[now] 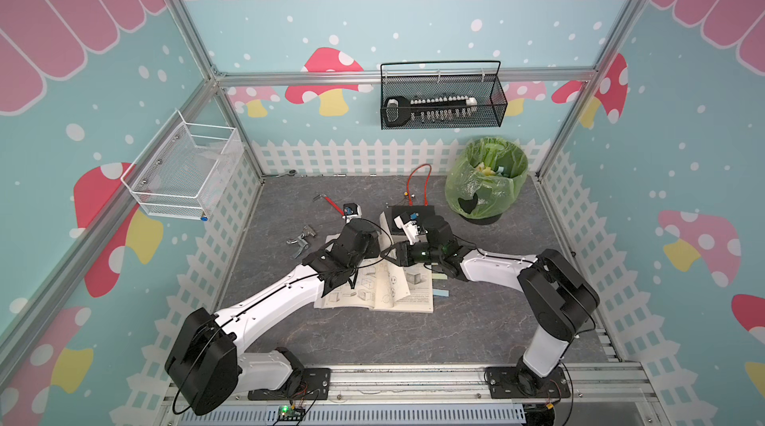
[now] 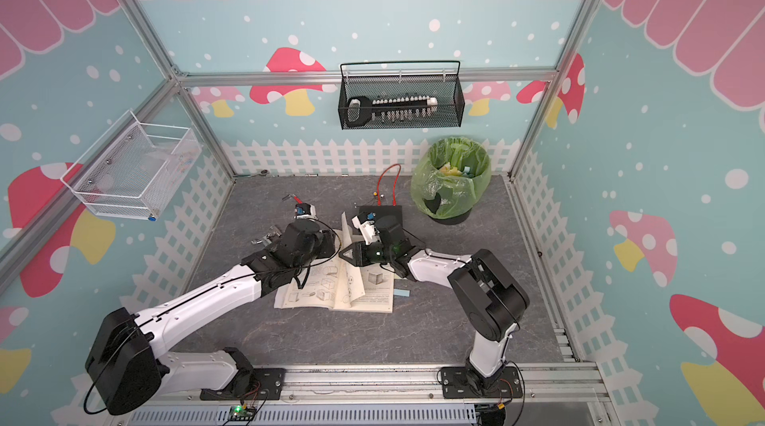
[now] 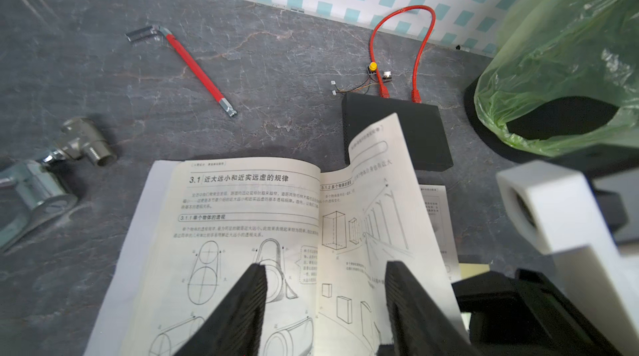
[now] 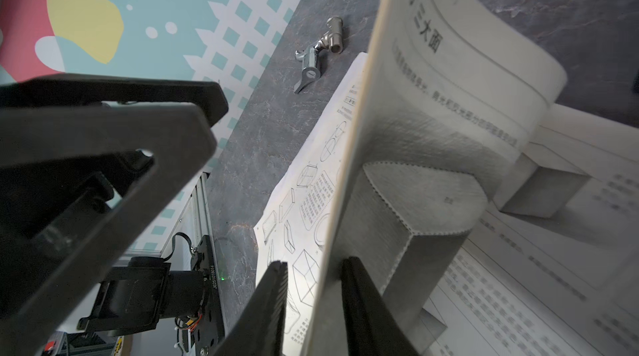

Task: Peel off the used sticky note
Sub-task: Turn the page of the book at the center of the board.

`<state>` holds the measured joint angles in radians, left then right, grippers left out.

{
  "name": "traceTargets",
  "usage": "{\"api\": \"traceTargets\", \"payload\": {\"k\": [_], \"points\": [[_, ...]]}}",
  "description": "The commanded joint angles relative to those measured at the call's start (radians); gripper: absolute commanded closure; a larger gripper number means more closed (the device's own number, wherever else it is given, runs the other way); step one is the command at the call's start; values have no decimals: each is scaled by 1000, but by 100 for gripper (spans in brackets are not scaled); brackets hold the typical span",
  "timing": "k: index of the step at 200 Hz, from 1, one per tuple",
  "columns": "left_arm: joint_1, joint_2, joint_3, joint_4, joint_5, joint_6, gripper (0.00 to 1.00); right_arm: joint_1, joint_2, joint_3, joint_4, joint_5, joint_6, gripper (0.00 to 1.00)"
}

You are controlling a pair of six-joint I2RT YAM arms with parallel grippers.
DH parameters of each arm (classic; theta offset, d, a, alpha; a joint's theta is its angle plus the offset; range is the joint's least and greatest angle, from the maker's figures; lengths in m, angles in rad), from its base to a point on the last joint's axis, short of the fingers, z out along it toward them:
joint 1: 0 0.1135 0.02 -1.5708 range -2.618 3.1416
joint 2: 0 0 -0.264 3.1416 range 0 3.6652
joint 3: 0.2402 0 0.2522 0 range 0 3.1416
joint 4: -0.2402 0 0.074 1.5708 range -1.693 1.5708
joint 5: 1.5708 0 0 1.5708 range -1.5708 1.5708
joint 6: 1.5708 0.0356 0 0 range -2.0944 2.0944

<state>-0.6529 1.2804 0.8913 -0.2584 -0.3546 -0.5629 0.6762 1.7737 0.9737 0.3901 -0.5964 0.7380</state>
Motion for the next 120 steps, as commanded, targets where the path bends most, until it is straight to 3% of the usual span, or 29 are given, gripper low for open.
{"api": "traceTargets", "payload": {"k": [1, 42, 80, 120], "points": [[4, -71, -28, -7, 11, 13, 30, 22, 38, 68, 27, -28, 9, 67], [5, -179, -62, -10, 9, 11, 23, 49, 116, 172, 15, -50, 11, 63], [8, -232, -69, -19, 8, 12, 22, 68, 264, 276, 45, -105, 32, 49], [9, -262, -69, -29, 8, 14, 22, 84, 417, 390, 111, -174, 91, 41]]}}
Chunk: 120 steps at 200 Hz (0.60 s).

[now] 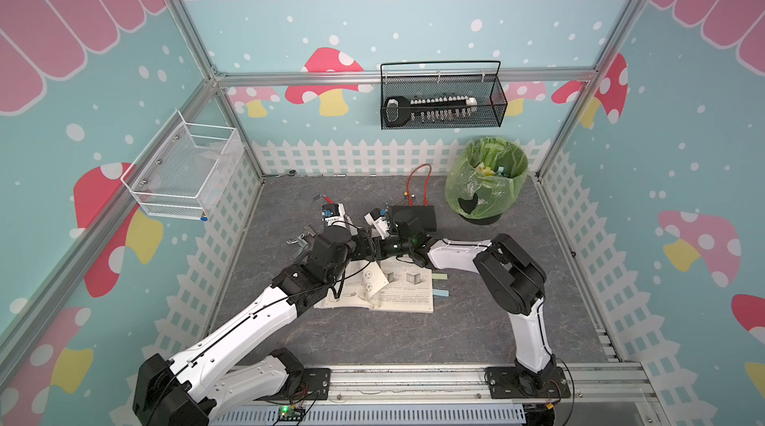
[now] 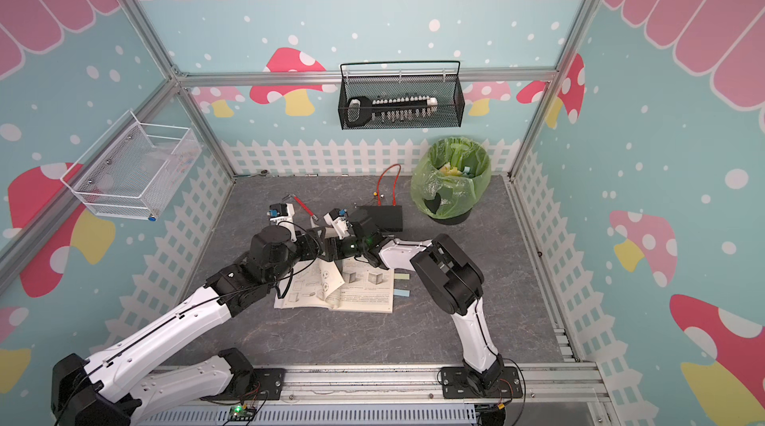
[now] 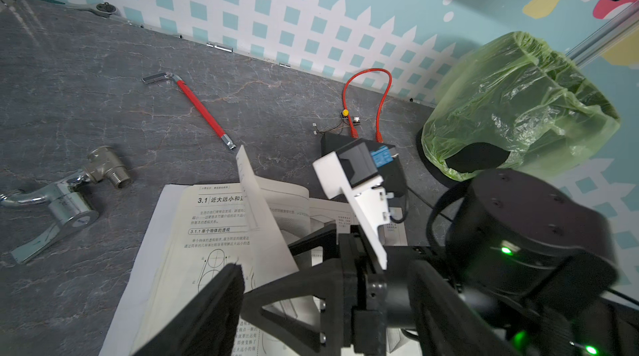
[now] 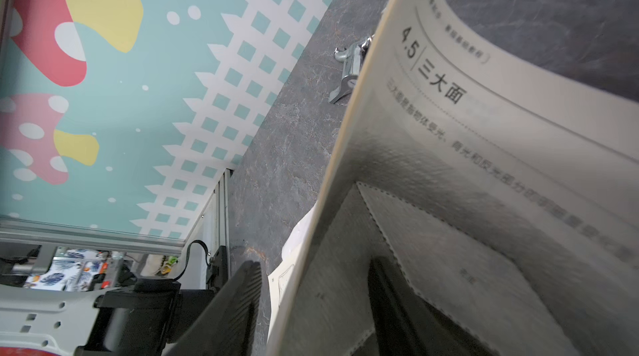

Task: Peel off the used sticky note
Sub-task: Turn the page of the book at the center of the board.

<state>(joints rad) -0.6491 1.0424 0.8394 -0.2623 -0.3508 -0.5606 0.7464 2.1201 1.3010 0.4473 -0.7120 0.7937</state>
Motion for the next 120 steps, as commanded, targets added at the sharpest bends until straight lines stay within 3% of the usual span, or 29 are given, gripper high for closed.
{"api": "traceTargets", "payload": {"k": [1, 79, 120], "points": [[6, -24, -16, -26, 4, 11, 22, 14, 73, 64, 54, -59, 36, 41], [6, -68, -7, -24, 82, 33, 22, 29, 270, 260, 66, -103, 90, 26], [5, -84, -28, -22, 186, 15, 22, 29, 330, 312, 53, -101, 98, 26]]}}
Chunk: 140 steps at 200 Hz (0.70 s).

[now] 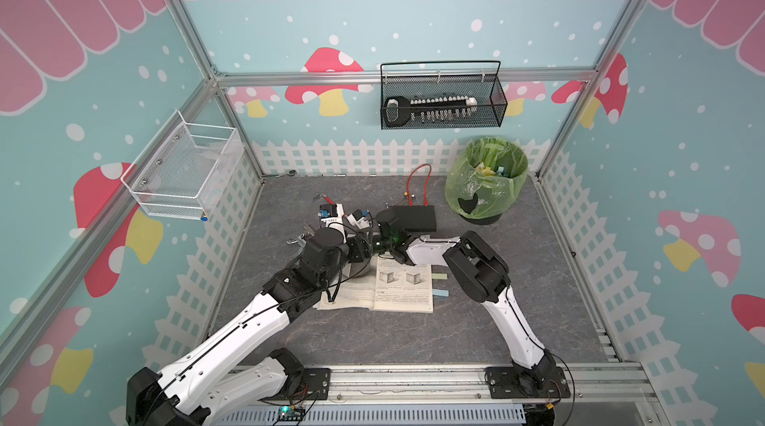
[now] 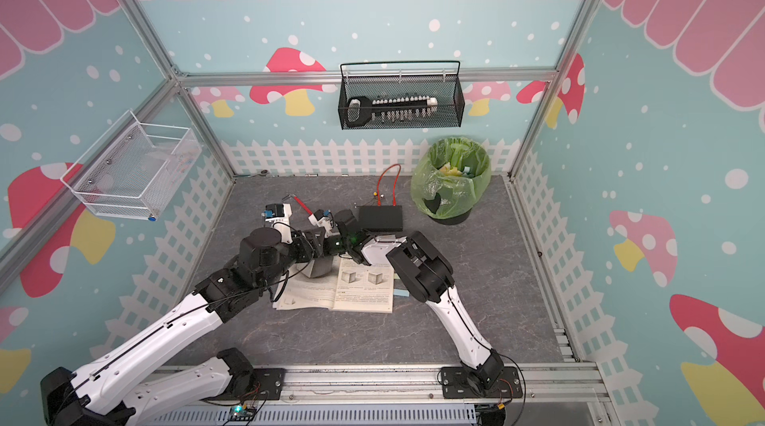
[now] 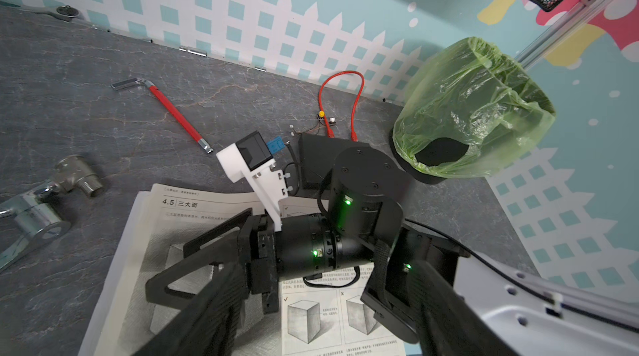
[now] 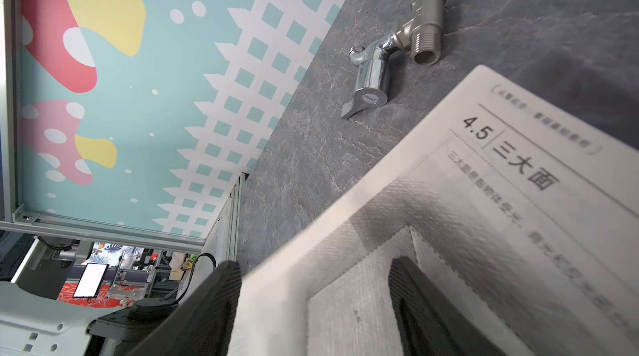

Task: Peel off the used sticky note
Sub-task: Turn the page of the book at the center of the board.

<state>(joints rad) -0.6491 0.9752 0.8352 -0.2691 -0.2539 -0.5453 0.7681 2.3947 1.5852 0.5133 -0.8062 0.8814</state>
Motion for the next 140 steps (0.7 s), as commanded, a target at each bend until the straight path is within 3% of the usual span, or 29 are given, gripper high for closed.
{"api": "traceTargets", "payload": {"k": [1, 18, 30, 35, 52, 61, 100, 140], "points": [[6, -17, -25, -14, 92, 0, 22, 9, 57, 29, -15, -7, 10, 26], [3, -17, -37, -9, 146, -13, 23, 9, 71, 44, -21, -5, 10, 27], [2, -16, -56, 0, 160, -21, 29, 7, 76, 51, -23, -3, 7, 30], [0, -14, -66, 6, 161, -26, 36, 7, 77, 56, -26, -2, 5, 31], [0, 6, -104, 25, 154, -64, 87, 7, 67, 70, -54, 9, -12, 36], [1, 26, -126, 40, 146, -88, 100, 5, 55, 76, -77, 25, -27, 37], [24, 195, -178, 62, 32, -228, 100, -13, -47, 41, -217, 184, -99, 39], [62, 360, -201, 111, -10, -316, 100, -26, -104, 10, -290, 288, -127, 40]]}}
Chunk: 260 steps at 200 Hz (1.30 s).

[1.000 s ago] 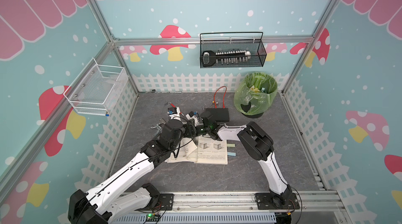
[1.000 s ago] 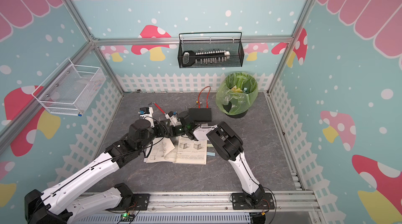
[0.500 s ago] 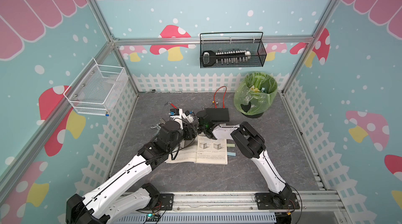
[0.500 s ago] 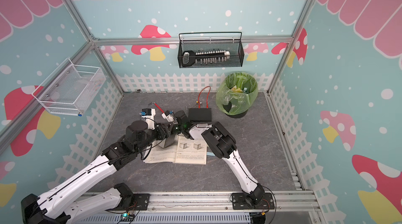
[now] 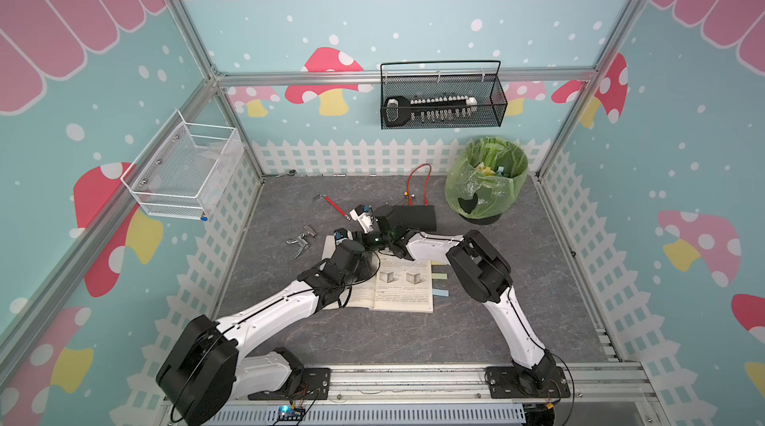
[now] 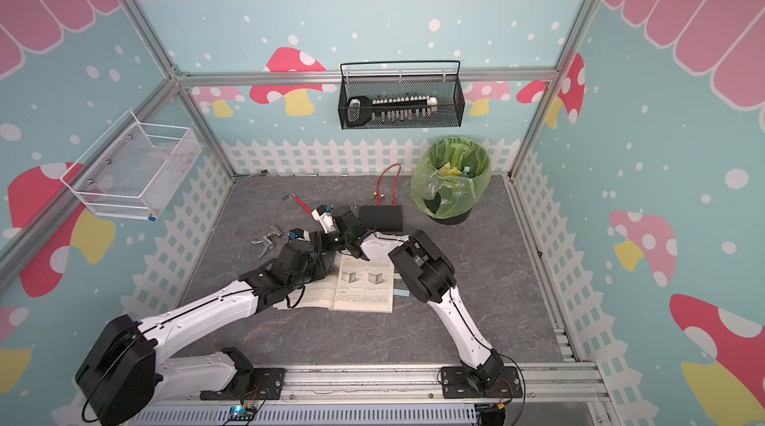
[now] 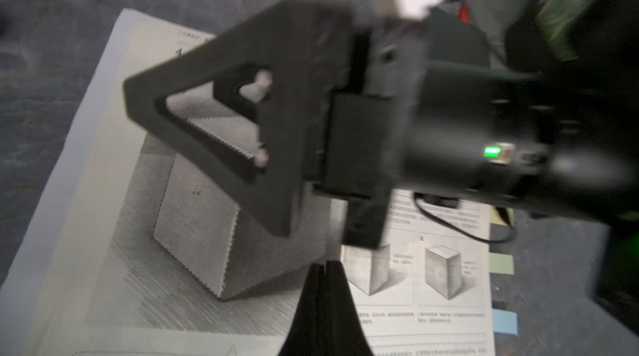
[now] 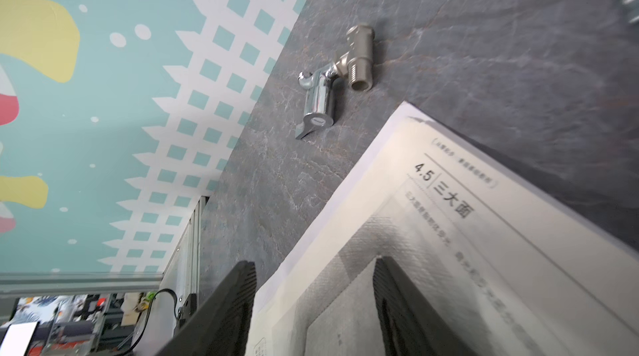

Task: Peel off the used sticky note
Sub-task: Turn the page of the book at the center of the board.

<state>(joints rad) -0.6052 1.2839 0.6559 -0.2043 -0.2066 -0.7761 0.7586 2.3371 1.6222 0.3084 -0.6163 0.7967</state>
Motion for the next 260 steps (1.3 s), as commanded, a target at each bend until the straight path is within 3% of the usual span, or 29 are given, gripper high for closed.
{"api": "traceTargets", "payload": {"k": [1, 65, 92, 131, 182, 260], "points": [[20, 54, -23, 48, -58, -87, 100, -16, -47, -28, -86, 99, -42, 40], [82, 119, -140, 143, -41, -166, 100, -32, -148, -101, -109, 201, -30, 40], [82, 130, -144, 149, -43, -162, 100, -54, -302, -213, -173, 312, -68, 38], [82, 158, -132, 166, -41, -147, 100, -85, -579, -508, -271, 478, -129, 36], [82, 213, -121, 179, -16, -135, 100, -174, -749, -803, -253, 450, -120, 37], [82, 210, -119, 178, -7, -123, 100, -202, -708, -845, -211, 426, -129, 38]]}}
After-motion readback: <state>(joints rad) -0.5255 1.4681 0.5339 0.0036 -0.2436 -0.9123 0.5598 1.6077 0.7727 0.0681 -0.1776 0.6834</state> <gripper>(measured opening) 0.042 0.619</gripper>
